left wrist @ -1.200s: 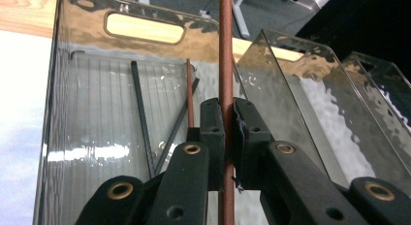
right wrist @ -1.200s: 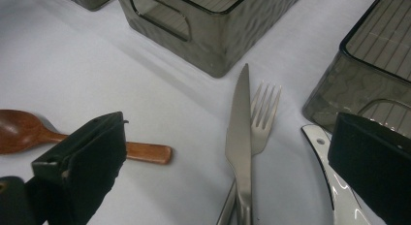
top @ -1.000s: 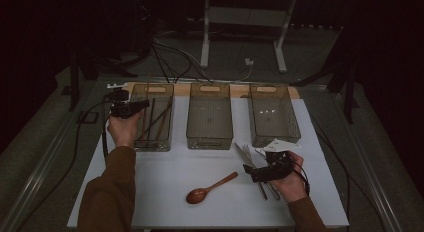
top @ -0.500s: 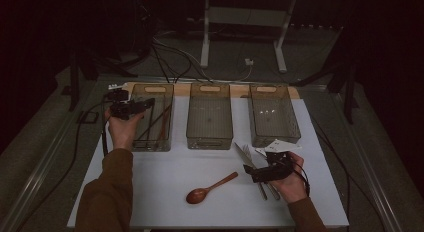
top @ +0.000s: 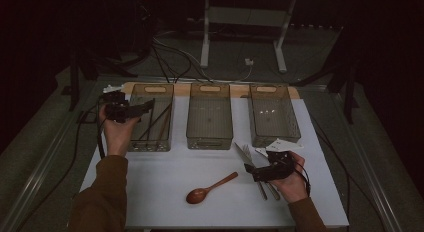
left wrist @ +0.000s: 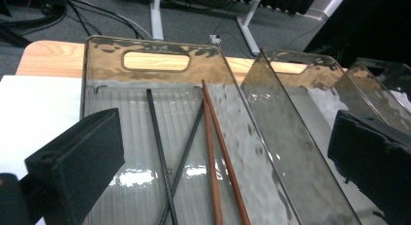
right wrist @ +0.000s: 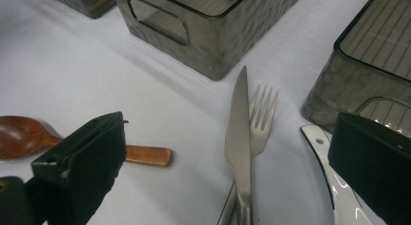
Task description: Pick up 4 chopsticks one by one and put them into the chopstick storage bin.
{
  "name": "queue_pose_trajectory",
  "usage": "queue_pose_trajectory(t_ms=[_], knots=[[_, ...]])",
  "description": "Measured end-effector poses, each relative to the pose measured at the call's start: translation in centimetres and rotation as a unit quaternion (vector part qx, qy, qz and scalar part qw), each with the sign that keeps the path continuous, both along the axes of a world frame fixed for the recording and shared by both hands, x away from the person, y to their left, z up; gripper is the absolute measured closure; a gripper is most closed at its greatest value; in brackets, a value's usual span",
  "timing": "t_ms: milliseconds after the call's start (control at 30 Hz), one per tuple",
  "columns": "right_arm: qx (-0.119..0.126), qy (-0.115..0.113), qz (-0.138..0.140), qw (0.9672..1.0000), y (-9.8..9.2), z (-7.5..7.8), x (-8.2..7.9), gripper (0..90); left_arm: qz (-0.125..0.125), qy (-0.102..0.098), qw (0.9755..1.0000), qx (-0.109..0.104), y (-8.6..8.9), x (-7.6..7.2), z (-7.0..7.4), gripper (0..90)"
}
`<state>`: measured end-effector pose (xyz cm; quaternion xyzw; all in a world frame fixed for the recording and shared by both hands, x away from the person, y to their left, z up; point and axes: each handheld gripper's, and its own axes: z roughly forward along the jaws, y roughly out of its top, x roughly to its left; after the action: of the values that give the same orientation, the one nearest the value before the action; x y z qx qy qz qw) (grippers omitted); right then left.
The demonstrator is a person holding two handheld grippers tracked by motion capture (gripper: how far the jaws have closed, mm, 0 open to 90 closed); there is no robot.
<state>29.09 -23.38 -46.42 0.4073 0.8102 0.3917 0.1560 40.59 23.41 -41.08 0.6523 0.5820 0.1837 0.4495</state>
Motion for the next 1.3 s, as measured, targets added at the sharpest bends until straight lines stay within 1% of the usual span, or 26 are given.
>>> queue_pose_trajectory(t_ms=[67, 133, 267, 567, 767, 867, 1200, 1300], knots=[[0.000, 0.001, 0.000, 1.0000, 0.0, 0.0, 0.0, 0.0, -0.007, -0.002, 1.0000, 0.001, -0.3, -0.3, 0.1, 0.7], [0.002, 0.000, 0.000, 1.0000, 0.0, 0.0, 0.0, 0.0, -0.016, -0.002, 0.9998, 0.010, -0.6, -0.6, 0.2, 0.8], [0.001, 0.000, 0.000, 1.0000, -0.1, 0.0, 0.0, 0.0, -0.032, -0.002, 0.9994, 0.016, -1.2, -1.1, 0.3, 0.8], [0.005, 0.000, 0.002, 1.0000, -0.3, 0.1, 0.1, 0.1, -0.061, -0.009, 0.9973, 0.040, -2.6, -2.6, 0.5, 0.8], [0.014, -0.001, 0.004, 0.9999, -0.5, 0.1, 0.1, 0.0, -0.076, -0.015, 0.9961, 0.042, -2.8, -3.5, 0.4, 0.8], [0.014, -0.002, 0.007, 0.9999, -0.5, 0.1, 0.1, 0.0, -0.081, -0.019, 0.9957, 0.042, -2.8, -4.0, 0.4, 0.8], [0.017, -0.007, 0.012, 0.9998, -0.6, 0.2, 0.1, 0.1, -0.100, -0.034, 0.9931, 0.051, -3.5, -5.8, -0.2, 0.8], [0.016, -0.010, 0.012, 0.9997, -0.7, 0.2, 0.1, 0.1, -0.105, -0.036, 0.9921, 0.059, -3.9, -6.3, -0.5, 0.8]])
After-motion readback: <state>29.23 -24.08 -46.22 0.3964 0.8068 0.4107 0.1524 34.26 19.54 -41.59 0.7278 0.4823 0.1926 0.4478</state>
